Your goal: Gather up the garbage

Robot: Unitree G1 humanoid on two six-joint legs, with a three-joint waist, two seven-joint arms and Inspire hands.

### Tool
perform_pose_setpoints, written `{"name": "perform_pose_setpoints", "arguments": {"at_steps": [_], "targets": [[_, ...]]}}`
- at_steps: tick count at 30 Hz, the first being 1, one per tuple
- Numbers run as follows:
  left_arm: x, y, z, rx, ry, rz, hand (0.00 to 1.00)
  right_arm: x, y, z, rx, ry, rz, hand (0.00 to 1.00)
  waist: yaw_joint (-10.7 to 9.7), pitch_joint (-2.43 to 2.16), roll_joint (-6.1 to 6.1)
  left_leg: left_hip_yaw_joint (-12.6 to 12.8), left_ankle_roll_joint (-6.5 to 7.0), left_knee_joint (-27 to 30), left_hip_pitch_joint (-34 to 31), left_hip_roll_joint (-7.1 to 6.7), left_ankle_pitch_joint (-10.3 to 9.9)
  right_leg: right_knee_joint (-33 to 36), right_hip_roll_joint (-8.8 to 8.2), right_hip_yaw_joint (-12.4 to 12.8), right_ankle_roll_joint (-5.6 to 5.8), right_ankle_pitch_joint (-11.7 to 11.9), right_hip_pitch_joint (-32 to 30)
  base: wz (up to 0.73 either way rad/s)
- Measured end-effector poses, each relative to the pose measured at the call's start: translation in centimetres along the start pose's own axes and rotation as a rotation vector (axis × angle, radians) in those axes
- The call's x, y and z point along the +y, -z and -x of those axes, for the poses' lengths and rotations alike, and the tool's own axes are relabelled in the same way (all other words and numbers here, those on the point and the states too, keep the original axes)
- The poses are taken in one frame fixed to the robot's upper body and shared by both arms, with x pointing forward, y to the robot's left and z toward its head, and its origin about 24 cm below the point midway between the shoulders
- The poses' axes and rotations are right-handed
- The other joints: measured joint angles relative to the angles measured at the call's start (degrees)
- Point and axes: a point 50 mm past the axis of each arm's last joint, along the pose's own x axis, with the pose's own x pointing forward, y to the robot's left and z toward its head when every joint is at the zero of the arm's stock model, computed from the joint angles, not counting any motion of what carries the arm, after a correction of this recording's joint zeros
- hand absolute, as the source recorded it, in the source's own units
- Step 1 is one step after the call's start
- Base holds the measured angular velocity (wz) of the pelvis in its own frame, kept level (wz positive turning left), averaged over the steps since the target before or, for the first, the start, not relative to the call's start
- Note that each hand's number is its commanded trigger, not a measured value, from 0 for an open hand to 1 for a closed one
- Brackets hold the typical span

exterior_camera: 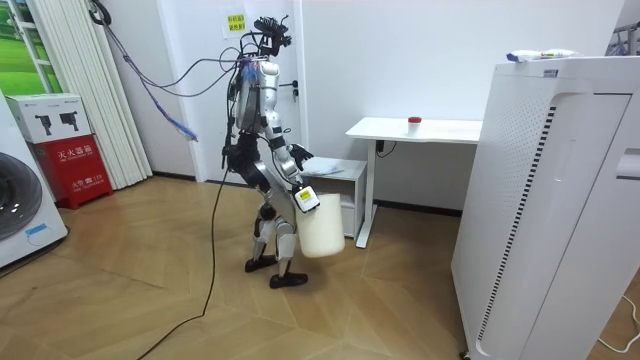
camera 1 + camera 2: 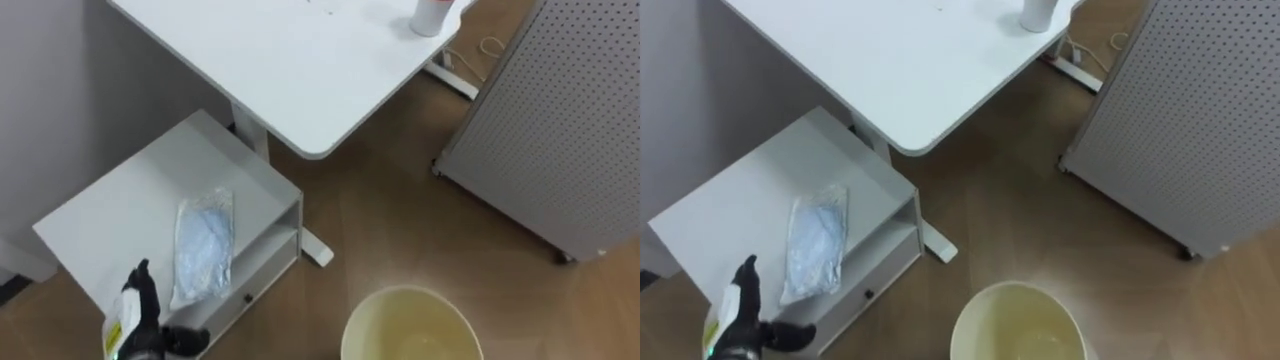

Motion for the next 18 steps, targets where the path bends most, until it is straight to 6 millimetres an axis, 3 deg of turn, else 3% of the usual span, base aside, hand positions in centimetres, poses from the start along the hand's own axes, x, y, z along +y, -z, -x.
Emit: {"name": "perform_pose_setpoints", "arguments": {"at_steps": [8, 18], "targets": [[0.3, -2.5, -1.1, -0.077, -0.032, -0.003, 0.0, 0.9, -3.0, -0.7, -0.079, -0.035, 0.03, 1.0, -1.29, 0.27, 0.26, 0.42, -0.69, 2.81, -5.04, 0.78, 0.01, 2.22, 0.26, -0.23, -1.1, 0.41, -5.1, -0.04], [1.2, -4.1, -1.7, -0.166, -0.145, -0.047, 0.0, 1.3, -4.3, -0.9, -0.128, -0.016, 0.06, 1.0, -2.92, 0.63, 0.41, 0.55, -0.87, 4.12, -8.54, 1.14, -0.14, 3.53, 0.27, -0.28, -1.61, 0.27, -8.63, 0.0]]}}
